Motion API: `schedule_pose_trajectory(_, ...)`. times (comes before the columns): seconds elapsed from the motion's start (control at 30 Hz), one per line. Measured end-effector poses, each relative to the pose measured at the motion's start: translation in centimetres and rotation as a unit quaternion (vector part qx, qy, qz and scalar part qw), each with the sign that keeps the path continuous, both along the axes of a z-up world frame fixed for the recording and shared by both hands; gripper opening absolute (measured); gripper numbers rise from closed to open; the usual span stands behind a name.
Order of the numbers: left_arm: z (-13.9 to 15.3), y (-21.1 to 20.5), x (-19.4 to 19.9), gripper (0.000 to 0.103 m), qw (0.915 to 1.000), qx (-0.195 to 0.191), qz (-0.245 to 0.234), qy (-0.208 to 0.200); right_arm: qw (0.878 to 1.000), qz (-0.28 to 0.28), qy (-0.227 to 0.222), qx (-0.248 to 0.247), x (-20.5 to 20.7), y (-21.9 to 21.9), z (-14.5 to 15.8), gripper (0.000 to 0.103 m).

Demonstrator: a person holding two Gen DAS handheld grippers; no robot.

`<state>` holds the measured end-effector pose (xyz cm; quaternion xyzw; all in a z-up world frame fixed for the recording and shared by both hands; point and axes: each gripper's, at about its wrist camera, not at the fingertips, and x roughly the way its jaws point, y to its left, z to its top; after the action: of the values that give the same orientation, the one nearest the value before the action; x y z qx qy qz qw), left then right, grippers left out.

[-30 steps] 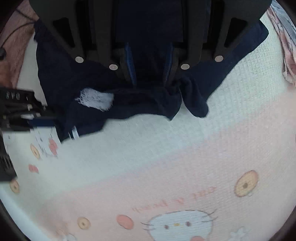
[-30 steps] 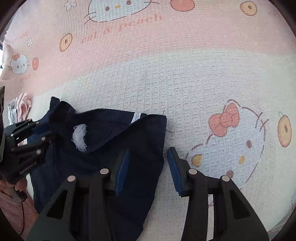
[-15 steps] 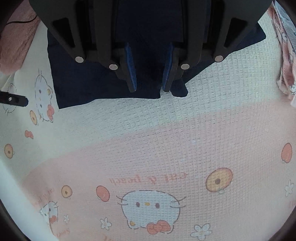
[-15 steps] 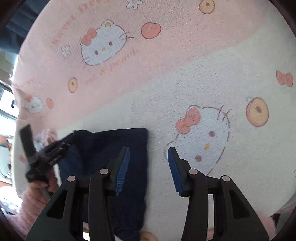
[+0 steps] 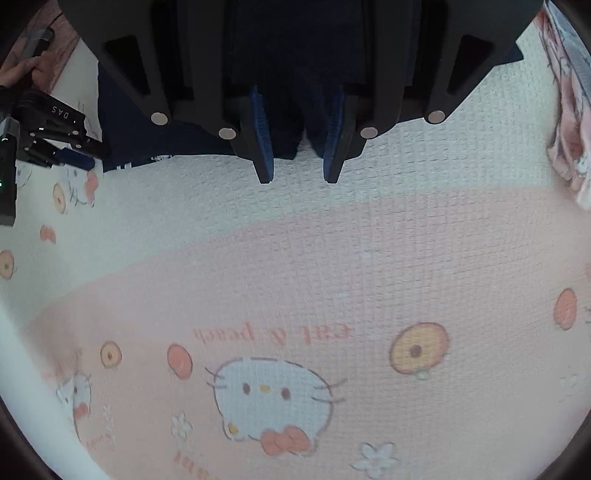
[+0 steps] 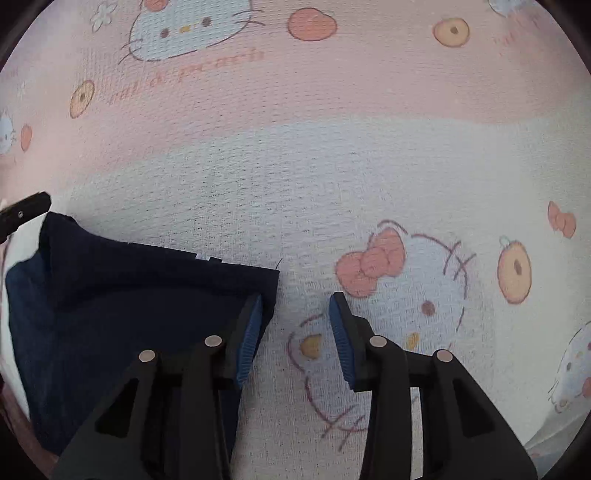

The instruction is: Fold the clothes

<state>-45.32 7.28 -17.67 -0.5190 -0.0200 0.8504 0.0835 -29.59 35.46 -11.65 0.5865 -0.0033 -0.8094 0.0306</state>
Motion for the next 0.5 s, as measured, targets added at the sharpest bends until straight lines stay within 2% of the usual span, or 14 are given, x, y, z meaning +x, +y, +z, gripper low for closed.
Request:
schedule_pose_trajectory(0.07, 1.0, -1.7, 1.4, 0.03, 0.9997, 0.006, 0.022, 0.009, 1.0, -0.01, 0.005, -0.02, 0.5, 0.8, 0.7, 0.038)
schedule_pose_trajectory(0.1, 1.0, -2.3, 2.1, 0.03, 0.9997, 0.005, 0.023, 0.002, 0.999, -0.01, 0.008, -0.038, 0.7, 0.9, 1.1, 0.038)
schedule_pose_trajectory(0.23, 0.2, -2.3, 5.6, 0.03, 0.9996, -0.016, 0.001, -0.022, 0.994, 0.006, 0.007, -0.108, 2.2, 0.0, 2.9, 0.039)
schedule_pose_trajectory(0.33, -2.9, -1.6, 6.7, 0.03, 0.9971, -0.045, -0.001, -0.061, 0.99, 0.013, -0.02, -0.14, 4.1, -1.9, 2.7, 0.04)
schedule_pose_trajectory(0.4, -3.9, -2.2, 7.5, 0.03, 0.993, -0.076, 0.016, -0.089, 0.987, 0.015, -0.036, -0.158, 5.2, -3.3, 2.3, 0.04)
schedule_pose_trajectory(0.43, -3.6, -2.9, 8.2, 0.03, 0.9928, -0.069, 0.027, -0.094, 0.986, 0.016, -0.043, -0.158, 6.0, -4.0, 2.1, 0.04)
schedule_pose_trajectory(0.5, -1.8, -3.8, 9.8, 0.03, 0.9948, -0.019, 0.043, -0.09, 0.986, 0.017, -0.053, -0.16, 7.6, -4.5, 1.8, 0.04)
